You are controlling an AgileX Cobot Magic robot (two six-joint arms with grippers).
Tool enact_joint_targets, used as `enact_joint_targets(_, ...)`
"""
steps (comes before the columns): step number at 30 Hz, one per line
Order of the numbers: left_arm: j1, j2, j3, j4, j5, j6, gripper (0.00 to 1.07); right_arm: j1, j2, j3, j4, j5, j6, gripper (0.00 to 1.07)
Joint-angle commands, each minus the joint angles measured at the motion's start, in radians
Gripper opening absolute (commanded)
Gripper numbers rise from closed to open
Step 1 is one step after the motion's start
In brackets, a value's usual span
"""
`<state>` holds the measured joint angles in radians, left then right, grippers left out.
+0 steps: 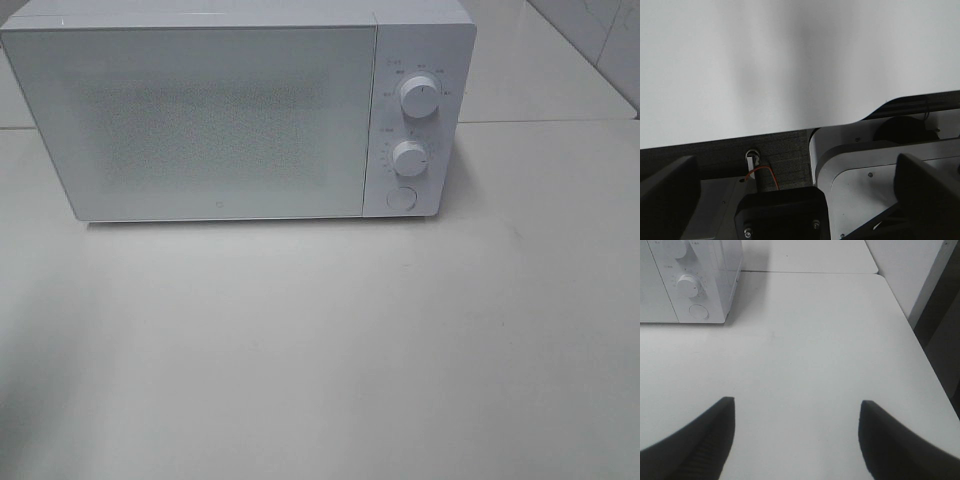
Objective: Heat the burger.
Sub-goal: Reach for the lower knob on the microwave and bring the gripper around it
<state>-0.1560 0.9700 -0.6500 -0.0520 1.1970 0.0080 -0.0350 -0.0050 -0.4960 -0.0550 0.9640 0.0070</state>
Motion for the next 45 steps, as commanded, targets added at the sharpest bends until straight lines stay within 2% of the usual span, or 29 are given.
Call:
enact_joint_targets(1,0.001,-0.067,0.050,0.001,0.005,-0.008,0.98,-0.008,-0.026,0.002,0.001,-0.003,0.005,0.67)
enact_joint_targets(3,0.001,-0.163,0.091,0.009,-0.004,-0.002,0.98,-0.008,-0.026,0.002,0.001,-0.003,0.005,0.67)
enact_joint_targets(6,0.001,-0.195,0.085,0.009,-0.017,-0.002,0.98,-0.008,-0.026,0.002,0.001,-0.003,0.005,0.67)
enact_joint_targets(12,0.001,-0.380,0.091,0.008,-0.045,0.003,0.98,-0.008,-0.026,0.002,0.001,-0.003,0.005,0.67)
enact_joint_targets(14,0.001,-0.488,0.118,0.021,-0.125,0.001,0.98,-0.008,-0.026,0.002,0.001,-0.003,0.005,0.67)
enact_joint_targets(32,0.006,-0.780,0.132,-0.024,-0.127,-0.002,0.98,-0.008,-0.026,0.002,0.001,-0.003,0.005,0.67)
enact_joint_targets(36,0.070,-0.869,0.132,-0.022,-0.127,-0.002,0.98,-0.008,-0.026,0.002,0.001,-0.003,0.005,0.67)
enact_joint_targets(37,0.112,-0.921,0.132,-0.022,-0.127,-0.002,0.98,-0.008,-0.026,0.002,0.001,-0.003,0.005,0.67)
enact_joint_targets(38,0.112,-0.921,0.132,-0.022,-0.127,-0.002,0.98,-0.008,-0.026,0.002,0.001,-0.003,0.005,0.67)
enact_joint_targets(40,0.183,-1.001,0.132,-0.022,-0.128,-0.002,0.98,-0.008,-0.026,0.002,0.001,-0.003,0.005,0.67)
enact_joint_targets(45,0.242,-0.998,0.132,-0.025,-0.128,-0.002,0.98,-0.008,-0.024,0.002,-0.003,-0.003,0.008,0.67)
